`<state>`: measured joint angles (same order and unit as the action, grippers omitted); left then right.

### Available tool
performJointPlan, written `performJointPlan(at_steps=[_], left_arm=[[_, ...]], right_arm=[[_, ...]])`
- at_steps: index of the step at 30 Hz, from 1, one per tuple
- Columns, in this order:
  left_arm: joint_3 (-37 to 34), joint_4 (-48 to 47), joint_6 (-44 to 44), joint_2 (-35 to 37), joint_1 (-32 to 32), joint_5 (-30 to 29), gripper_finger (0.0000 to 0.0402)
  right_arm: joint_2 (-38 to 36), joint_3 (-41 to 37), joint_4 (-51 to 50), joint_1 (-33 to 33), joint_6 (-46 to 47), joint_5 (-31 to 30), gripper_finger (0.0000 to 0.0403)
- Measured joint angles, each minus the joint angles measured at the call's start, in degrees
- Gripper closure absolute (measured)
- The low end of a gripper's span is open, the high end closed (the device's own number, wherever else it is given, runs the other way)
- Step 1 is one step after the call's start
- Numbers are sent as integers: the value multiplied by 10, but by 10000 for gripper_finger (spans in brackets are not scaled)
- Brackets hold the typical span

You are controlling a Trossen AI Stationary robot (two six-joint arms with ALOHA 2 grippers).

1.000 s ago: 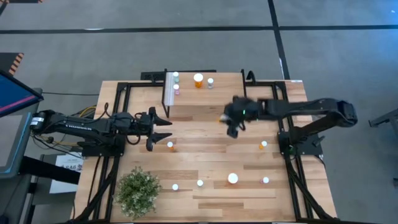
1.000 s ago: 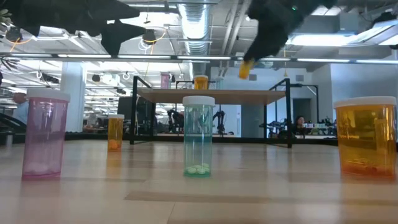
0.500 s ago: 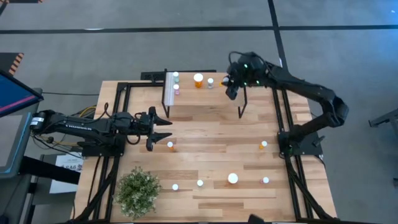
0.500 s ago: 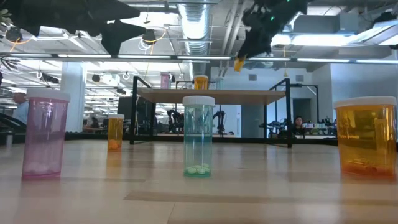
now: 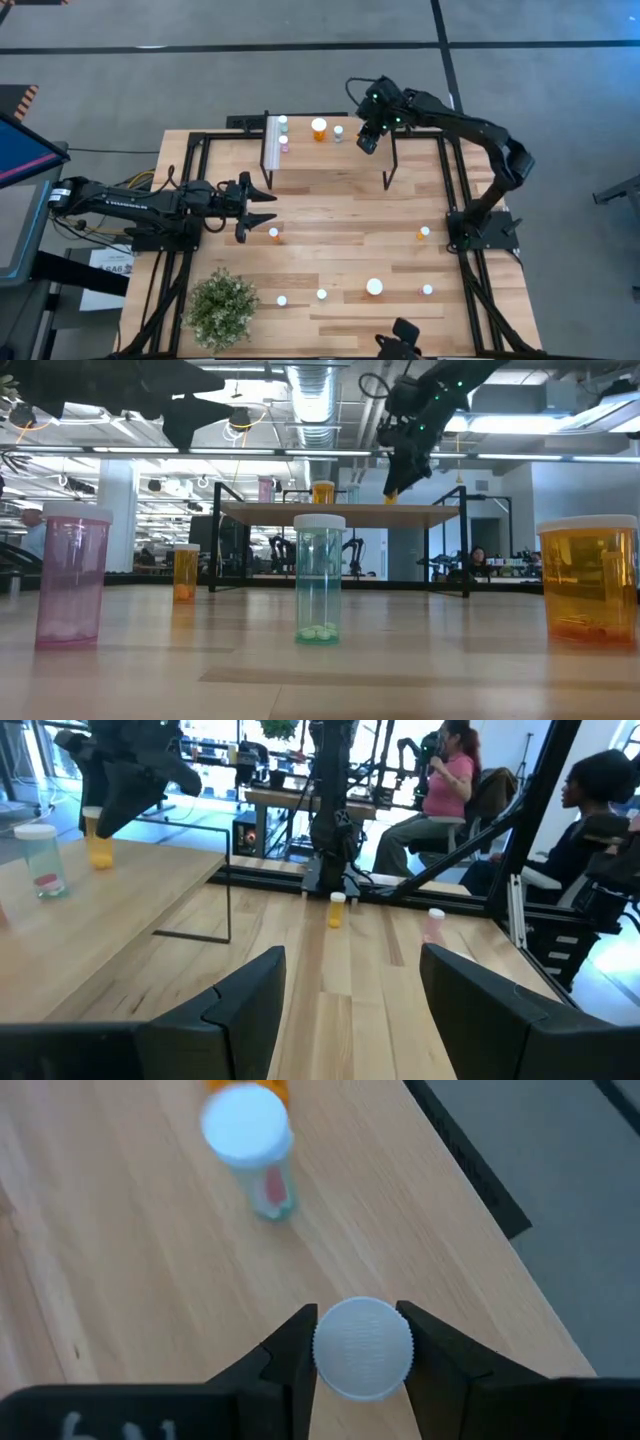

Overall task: Pick and place medicine bottles onto shelf by color
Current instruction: Put the middle small orange pill bottle on the shelf

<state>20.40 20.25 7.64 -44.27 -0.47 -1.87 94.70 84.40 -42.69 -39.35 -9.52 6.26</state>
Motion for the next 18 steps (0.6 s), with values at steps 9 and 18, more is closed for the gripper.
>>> performJointPlan(at_steps=[9, 18], left_arm=[[0, 0, 1, 0, 0, 0, 181], [0, 0, 4, 0, 0, 0, 181]], right_arm=[[2, 0, -7, -8, 0, 0, 241], [0, 0, -5, -8, 2, 0, 159]])
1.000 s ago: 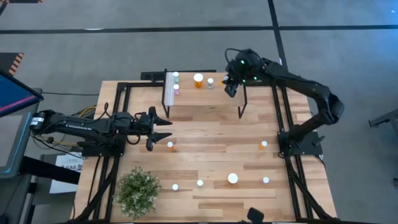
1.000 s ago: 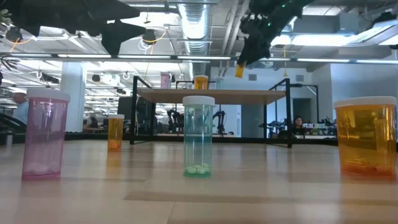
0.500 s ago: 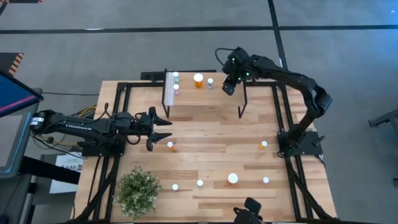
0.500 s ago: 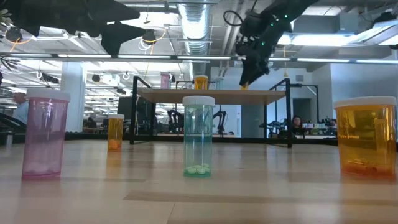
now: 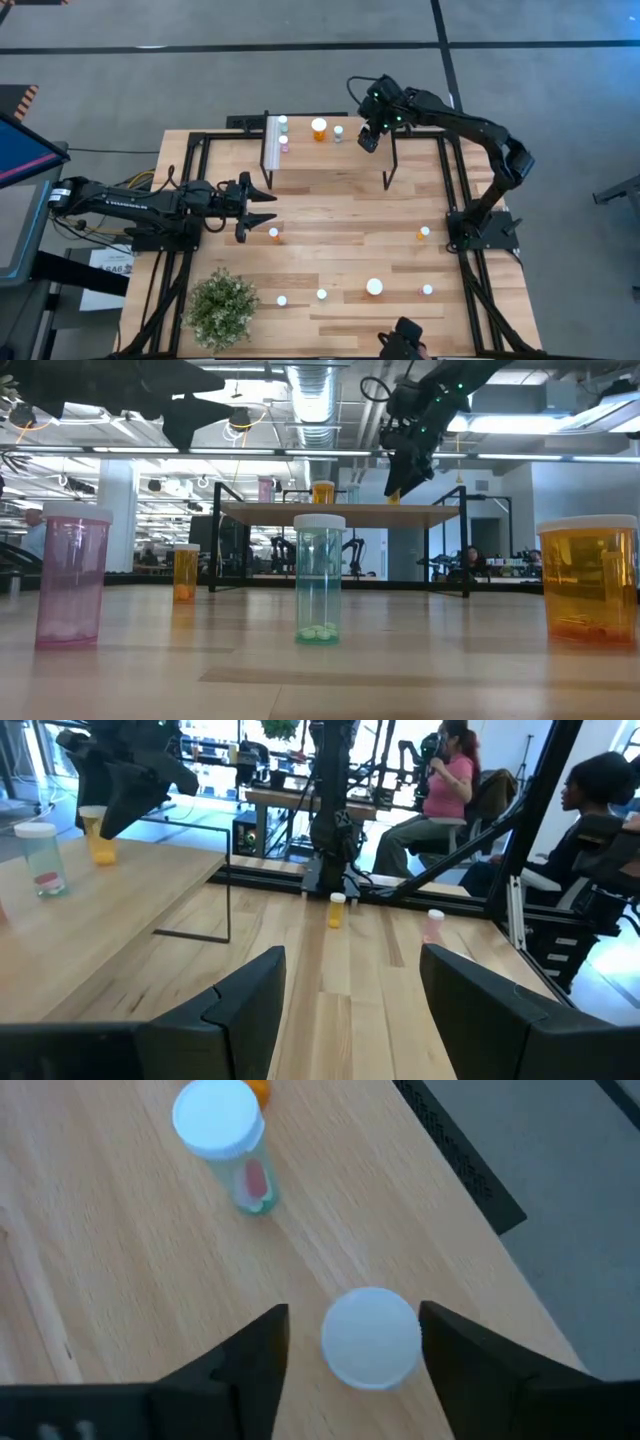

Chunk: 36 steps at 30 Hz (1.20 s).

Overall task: Pick and place medicine bottles onto shelf by color
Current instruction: Put the middle small orange pill bottle on the shelf, then put the right small orange pill bottle on the shelf

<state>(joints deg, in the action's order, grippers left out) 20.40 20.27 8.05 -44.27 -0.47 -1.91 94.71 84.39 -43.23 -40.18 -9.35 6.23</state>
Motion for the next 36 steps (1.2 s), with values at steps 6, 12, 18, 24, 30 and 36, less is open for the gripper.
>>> performJointPlan(at_steps=[6, 12, 18, 24, 30, 36], left_arm=[[0, -3, 0, 0, 0, 0, 181], [0, -3, 0, 0, 0, 0, 181], [0, -4, 0, 0, 0, 0, 181], [0, -4, 3, 0, 0, 0, 181], [0, -3, 4, 0, 0, 0, 181], [0, -3, 4, 0, 0, 0, 181]], right_arm=[[-30, 0, -33, -1, 6, -3, 133], [-96, 0, -72, 1, 17, -3, 133], [-180, -28, -134, 47, 42, -7, 133], [-266, -97, -165, 143, 96, -60, 133], [-329, -168, -164, 244, 162, -64, 133], [-341, -227, -171, 331, 233, -95, 133]])
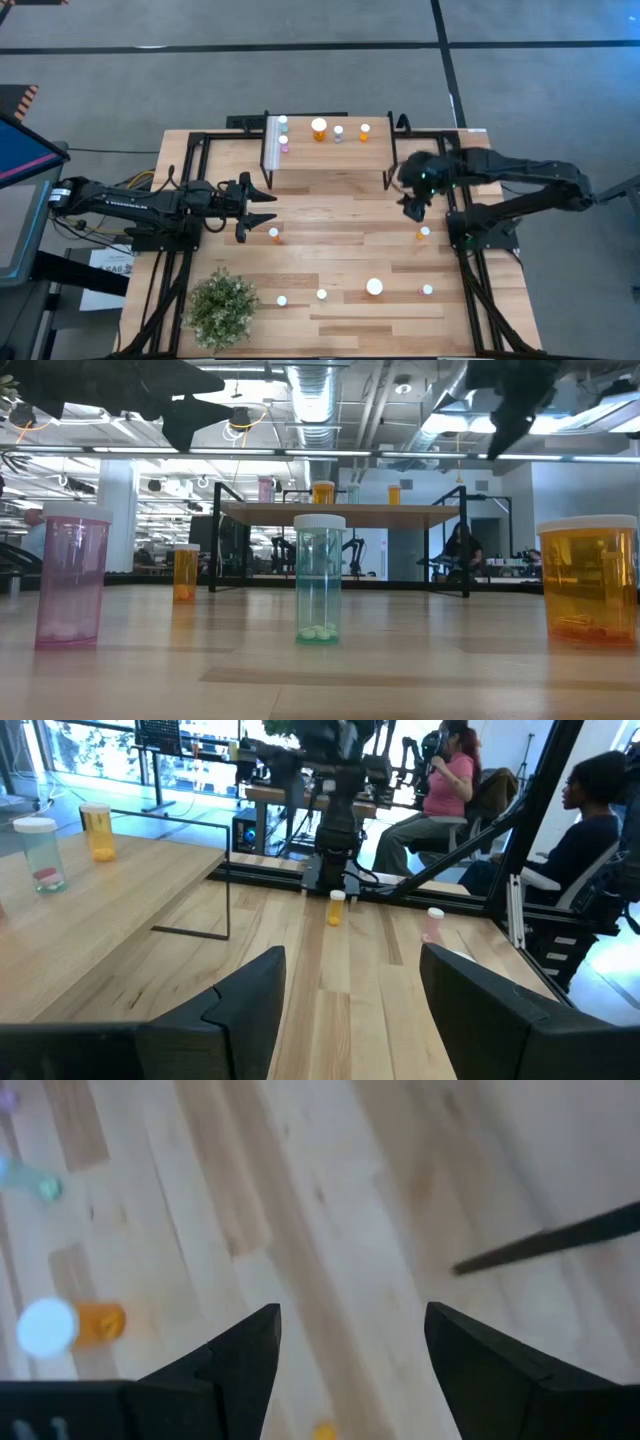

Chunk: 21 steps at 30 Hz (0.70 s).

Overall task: Pick and place medicine bottles onto shelf by color
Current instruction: Put the right small orange pill bottle on the shelf

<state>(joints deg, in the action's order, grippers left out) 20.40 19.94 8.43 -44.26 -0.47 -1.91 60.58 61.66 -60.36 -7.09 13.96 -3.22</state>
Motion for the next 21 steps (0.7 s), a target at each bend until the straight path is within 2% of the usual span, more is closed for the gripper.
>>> performJointPlan(at_steps=[12, 21], left_arm=[[0, -1, 4, 0, 0, 0, 181], [0, -10, 7, 0, 0, 0, 181]], right_arm=[[30, -86, -23, 109, 99, -4, 133], [44, -153, -37, 122, 172, -3, 133]])
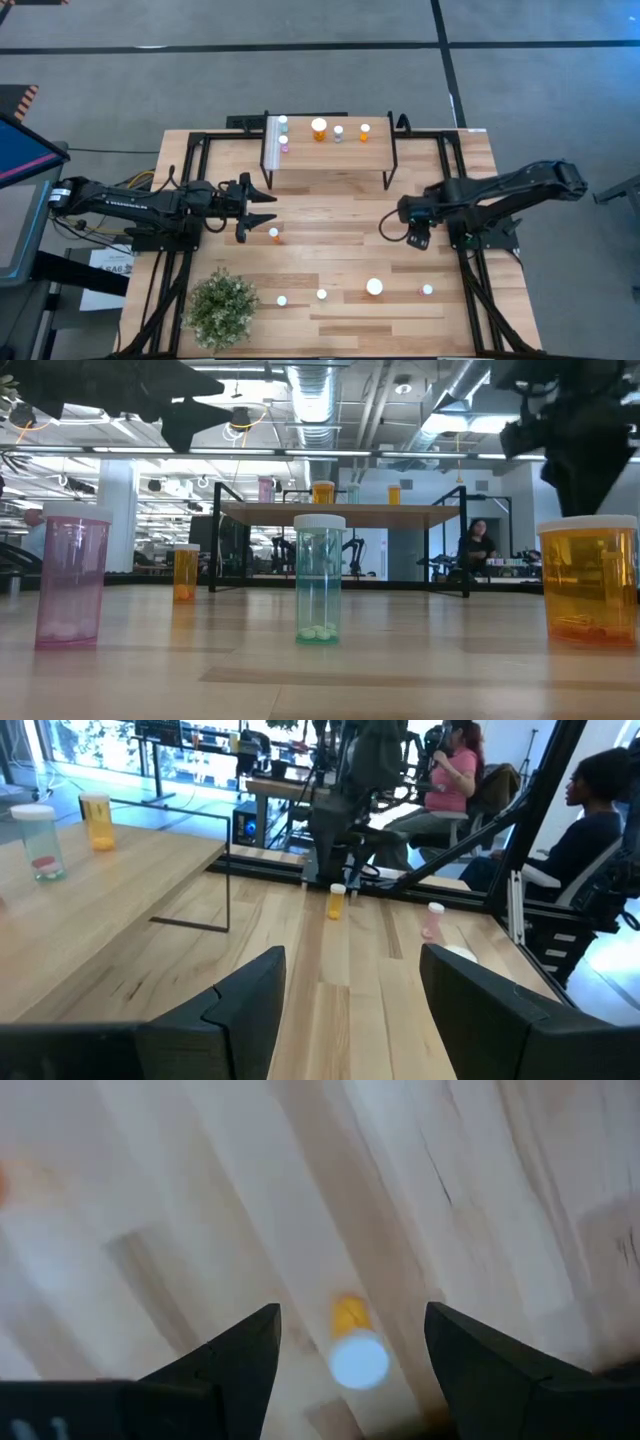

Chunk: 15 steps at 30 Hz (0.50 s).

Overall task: Pick and place medicine bottles onto shelf by color
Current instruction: Put the right small orange pill bottle on the shelf

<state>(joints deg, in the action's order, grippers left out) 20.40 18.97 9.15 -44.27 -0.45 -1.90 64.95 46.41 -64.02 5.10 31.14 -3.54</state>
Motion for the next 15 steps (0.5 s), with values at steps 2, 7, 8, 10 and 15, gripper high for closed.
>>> performJointPlan(at_steps=[2, 7, 8, 10, 15], left_arm=[[0, -1, 2, 0, 0, 0, 181], [0, -2, 2, 0, 0, 0, 181], [0, -2, 2, 0, 0, 0, 181], [0, -2, 2, 0, 0, 0, 181], [0, -2, 2, 0, 0, 0, 181]], right_arm=[[0, -16, -1, -1, 16, 2, 133], [-1, -43, 0, -1, 45, 4, 133], [-2, -47, 1, -1, 48, 4, 133], [-1, -53, 1, -1, 54, 0, 133], [-2, -68, 2, -1, 62, -7, 133]])
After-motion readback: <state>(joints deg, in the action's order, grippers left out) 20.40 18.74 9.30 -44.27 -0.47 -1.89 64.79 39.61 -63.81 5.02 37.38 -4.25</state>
